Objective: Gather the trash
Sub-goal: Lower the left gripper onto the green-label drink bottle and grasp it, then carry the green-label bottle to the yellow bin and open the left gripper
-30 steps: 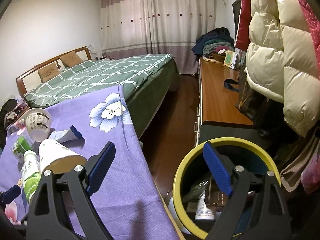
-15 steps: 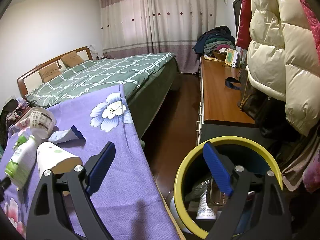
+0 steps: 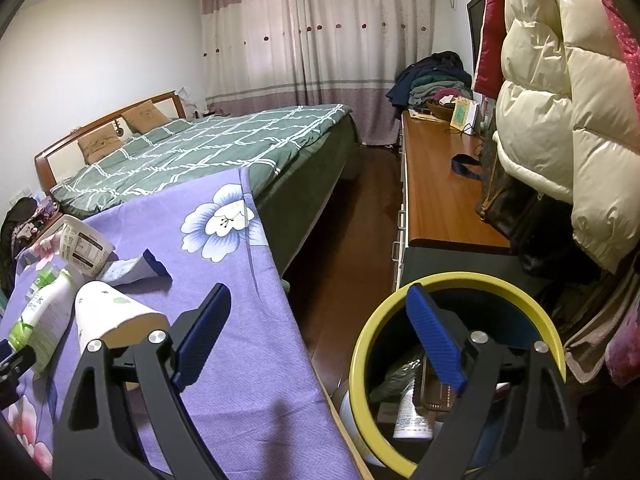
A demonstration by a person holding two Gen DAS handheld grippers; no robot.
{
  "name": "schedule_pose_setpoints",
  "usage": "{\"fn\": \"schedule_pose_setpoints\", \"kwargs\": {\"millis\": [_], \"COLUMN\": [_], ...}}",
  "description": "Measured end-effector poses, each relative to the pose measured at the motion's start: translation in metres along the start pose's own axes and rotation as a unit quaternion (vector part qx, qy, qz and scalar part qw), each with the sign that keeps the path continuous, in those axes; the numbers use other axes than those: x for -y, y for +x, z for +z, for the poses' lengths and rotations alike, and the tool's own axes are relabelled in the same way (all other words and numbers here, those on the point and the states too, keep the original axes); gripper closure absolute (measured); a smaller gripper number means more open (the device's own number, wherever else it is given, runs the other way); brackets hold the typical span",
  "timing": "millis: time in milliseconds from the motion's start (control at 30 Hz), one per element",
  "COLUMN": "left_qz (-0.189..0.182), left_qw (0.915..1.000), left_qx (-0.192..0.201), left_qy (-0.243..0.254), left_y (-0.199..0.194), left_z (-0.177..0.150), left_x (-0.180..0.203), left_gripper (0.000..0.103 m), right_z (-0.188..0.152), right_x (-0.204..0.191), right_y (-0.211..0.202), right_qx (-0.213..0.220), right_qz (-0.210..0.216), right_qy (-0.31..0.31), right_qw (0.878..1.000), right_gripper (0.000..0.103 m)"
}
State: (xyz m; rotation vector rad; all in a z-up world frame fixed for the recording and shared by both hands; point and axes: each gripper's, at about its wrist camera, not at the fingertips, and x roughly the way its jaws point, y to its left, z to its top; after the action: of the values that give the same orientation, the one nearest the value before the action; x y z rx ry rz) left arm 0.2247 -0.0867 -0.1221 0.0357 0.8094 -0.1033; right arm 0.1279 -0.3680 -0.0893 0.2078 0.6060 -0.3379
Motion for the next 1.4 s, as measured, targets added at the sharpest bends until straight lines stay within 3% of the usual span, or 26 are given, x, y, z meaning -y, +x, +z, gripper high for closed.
{"fn": "schedule_pose_setpoints", "kwargs": {"millis": [133,167,667,1067,1400], "left_qz": [-0.016,-0.020,-0.012,-0.026,-0.069], "left_qw": [0.9999,0.9998,0.9923,0.9913,0.9851], "left_qx": [-0.005,-0.005,0.113,0.114,0.127], "left_qy": [-0.001,-0.003,0.049,0.061,0.094], "left_y": [0.010,0.011,-0.077,-0.094,-0.125], "left_z": [0.003,0.004,0.023,0.034,0.051], "left_x": [0.000,0.000,0.010,0.025,0.068], "left_gripper": [0.047,0.048,0.050,0.051,0.051], "right_z": [0.000,0.000,0.000,-0.001,-0.007], "right_x": [0.002,0.002,0.002,0.013,0.081], "right_y": [0.003,0.003,0.003,-0.013,-0.048], "right_qx": [-0.005,-0.006,-0.005,0.028,0.036], "right_qz": [0.005,0.005,0.005,0.023,0.017], "right_qy": [0.006,0.006,0.005,0.006,0.046], "right_qw": [1.000,1.000,1.000,0.999,0.998], "right_gripper": [0.018,0.018,0.018,0.018,0.018]}}
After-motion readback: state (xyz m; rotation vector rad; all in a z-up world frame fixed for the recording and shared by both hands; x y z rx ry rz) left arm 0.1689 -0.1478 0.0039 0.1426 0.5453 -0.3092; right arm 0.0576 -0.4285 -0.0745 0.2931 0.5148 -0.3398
